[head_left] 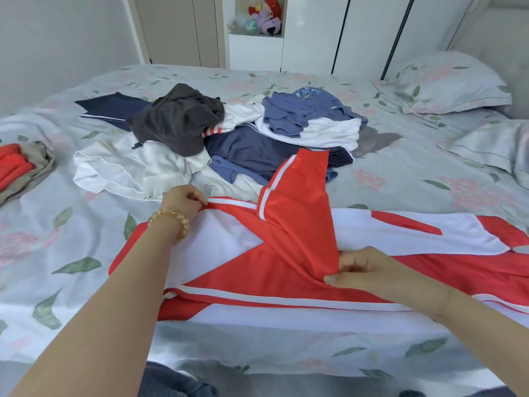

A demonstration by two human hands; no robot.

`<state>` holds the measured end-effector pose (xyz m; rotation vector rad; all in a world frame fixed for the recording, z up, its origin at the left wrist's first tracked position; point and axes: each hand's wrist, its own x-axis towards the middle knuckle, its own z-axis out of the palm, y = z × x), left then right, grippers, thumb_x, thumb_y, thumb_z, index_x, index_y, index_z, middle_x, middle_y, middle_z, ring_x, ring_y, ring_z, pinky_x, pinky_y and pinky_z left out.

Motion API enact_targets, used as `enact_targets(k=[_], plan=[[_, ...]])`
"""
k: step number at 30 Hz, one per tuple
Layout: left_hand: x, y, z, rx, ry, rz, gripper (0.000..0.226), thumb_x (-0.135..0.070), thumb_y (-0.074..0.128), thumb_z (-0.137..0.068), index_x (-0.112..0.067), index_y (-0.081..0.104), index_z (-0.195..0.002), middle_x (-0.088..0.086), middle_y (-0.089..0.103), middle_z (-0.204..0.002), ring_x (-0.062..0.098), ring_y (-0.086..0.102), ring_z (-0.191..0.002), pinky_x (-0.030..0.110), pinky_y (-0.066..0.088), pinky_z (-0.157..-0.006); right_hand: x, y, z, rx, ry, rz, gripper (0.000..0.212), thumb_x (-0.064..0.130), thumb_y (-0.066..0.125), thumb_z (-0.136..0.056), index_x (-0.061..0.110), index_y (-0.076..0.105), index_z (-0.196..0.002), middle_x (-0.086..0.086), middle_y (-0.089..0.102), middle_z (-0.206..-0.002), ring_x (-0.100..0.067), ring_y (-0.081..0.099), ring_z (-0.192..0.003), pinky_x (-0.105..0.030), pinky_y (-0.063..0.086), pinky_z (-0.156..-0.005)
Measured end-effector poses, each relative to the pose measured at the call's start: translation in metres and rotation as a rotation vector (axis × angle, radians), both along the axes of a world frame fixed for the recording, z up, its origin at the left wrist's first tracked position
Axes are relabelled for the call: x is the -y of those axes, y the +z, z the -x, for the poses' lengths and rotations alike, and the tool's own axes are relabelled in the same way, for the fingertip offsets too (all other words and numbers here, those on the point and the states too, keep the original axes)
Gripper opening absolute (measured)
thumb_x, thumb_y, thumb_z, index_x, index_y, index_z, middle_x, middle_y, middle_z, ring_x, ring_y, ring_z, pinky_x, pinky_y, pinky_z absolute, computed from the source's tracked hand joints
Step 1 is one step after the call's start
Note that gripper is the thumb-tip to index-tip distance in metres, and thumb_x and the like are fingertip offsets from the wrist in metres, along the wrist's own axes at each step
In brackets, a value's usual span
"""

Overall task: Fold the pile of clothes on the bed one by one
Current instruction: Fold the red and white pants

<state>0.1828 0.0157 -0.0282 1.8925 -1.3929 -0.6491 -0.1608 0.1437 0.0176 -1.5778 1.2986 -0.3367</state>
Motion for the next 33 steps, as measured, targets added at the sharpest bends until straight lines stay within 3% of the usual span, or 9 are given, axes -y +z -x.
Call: enact_targets(k=[4, 7, 9, 13, 15, 17, 21, 28, 33], plan=[[0.001, 0.003, -0.002, -0.033, -0.037, 0.012, 0.030, 0.007, 0.054, -0.081, -0.021, 0.057, -0.093, 0.002, 0.059, -0.089, 0.024, 0.056, -0.091, 0.027, 0.039, -0.079, 0.044, 0.012, 0.001, -0.041, -0.333, 0.188, 0.034, 0.027, 0.062, -0.091, 0.006, 0.072, -0.066, -0.009, 0.070, -0.069, -0.015, 0.059, -0.060, -0.029, 0.051, -0.064], [-0.001, 0.002, -0.001, -0.064, -0.185, -0.031, 0.043, 0.002, 0.064, -0.082, -0.025, 0.061, -0.116, 0.003, 0.061, -0.102, 0.020, 0.056, -0.095, 0.027, 0.042, -0.087, 0.090, 0.010, -0.009, -0.033, -0.460, 0.250, 0.033, 0.040, 0.064, -0.088, 0.007, 0.064, -0.091, -0.009, 0.066, -0.082, -0.019, 0.059, -0.063, -0.030, 0.052, -0.057], [-0.003, 0.002, 0.001, -0.063, -0.252, -0.010, 0.026, -0.007, 0.073, -0.081, -0.020, 0.069, -0.102, 0.000, 0.064, -0.100, 0.015, 0.057, -0.095, 0.022, 0.041, -0.088, 0.111, -0.004, -0.022, -0.026, -0.467, 0.110, 0.047, 0.047, 0.071, -0.082, 0.011, 0.055, -0.108, -0.009, 0.063, -0.095, -0.016, 0.058, -0.067, -0.028, 0.051, -0.055], [-0.003, 0.005, -0.006, -0.197, -0.213, 0.066, 0.015, -0.002, 0.073, -0.080, -0.016, 0.070, -0.082, -0.007, 0.067, -0.075, 0.010, 0.058, -0.075, 0.006, 0.045, -0.067, 0.126, -0.043, -0.037, -0.064, -0.558, 0.099, 0.102, 0.050, 0.089, -0.053, 0.008, 0.042, -0.132, -0.008, 0.055, -0.128, -0.019, 0.060, -0.108, -0.035, 0.054, -0.087], [-0.004, 0.007, -0.010, -0.210, -0.196, 0.102, 0.021, 0.002, 0.071, -0.080, -0.019, 0.070, -0.077, -0.011, 0.066, -0.072, 0.004, 0.057, -0.071, 0.004, 0.044, -0.065, 0.129, -0.046, -0.036, -0.104, -0.644, 0.126, 0.111, 0.043, 0.091, -0.056, 0.009, 0.028, -0.141, -0.012, 0.044, -0.137, -0.026, 0.049, -0.124, -0.039, 0.047, -0.100], [-0.005, 0.006, -0.013, -0.146, -0.211, 0.093, 0.027, 0.004, 0.069, -0.080, -0.023, 0.069, -0.076, -0.008, 0.066, -0.081, 0.004, 0.059, -0.076, 0.009, 0.043, -0.072, 0.134, -0.035, -0.036, 0.100, -0.713, -0.011, 0.102, 0.032, 0.089, -0.065, 0.008, 0.027, -0.142, -0.013, 0.049, -0.130, -0.028, 0.055, -0.115, -0.038, 0.054, -0.090], [-0.003, 0.008, -0.006, 0.108, -0.321, 0.120, 0.021, -0.035, 0.075, -0.066, -0.047, 0.067, -0.080, -0.014, 0.064, -0.109, 0.014, 0.059, -0.110, 0.036, 0.042, -0.103, 0.142, -0.005, -0.047, 0.260, -0.661, -0.181, 0.014, 0.016, 0.071, -0.086, 0.012, 0.061, -0.096, -0.004, 0.061, -0.082, -0.015, 0.058, -0.066, -0.015, 0.047, -0.037], [-0.009, 0.011, 0.043, 0.310, -0.476, -0.005, 0.026, -0.038, 0.068, -0.084, -0.043, 0.064, -0.109, -0.022, 0.061, -0.107, 0.002, 0.050, -0.111, 0.046, 0.009, -0.116, 0.150, 0.033, -0.057, 0.734, -0.584, -0.277, 0.015, 0.009, 0.049, -0.091, 0.006, 0.062, -0.086, -0.009, 0.068, -0.067, -0.021, 0.067, -0.054, -0.029, 0.058, -0.053], [-0.011, 0.018, 0.026, 0.069, -0.506, 0.049, 0.006, -0.045, 0.073, -0.077, -0.046, 0.072, -0.071, -0.015, 0.070, -0.090, 0.009, 0.064, -0.096, 0.042, 0.043, -0.102, 0.129, 0.070, -0.032, 1.039, -0.529, -0.134, 0.027, 0.011, 0.056, -0.083, 0.008, 0.064, -0.108, -0.009, 0.072, -0.094, -0.023, 0.069, -0.083, -0.033, 0.059, -0.075]])
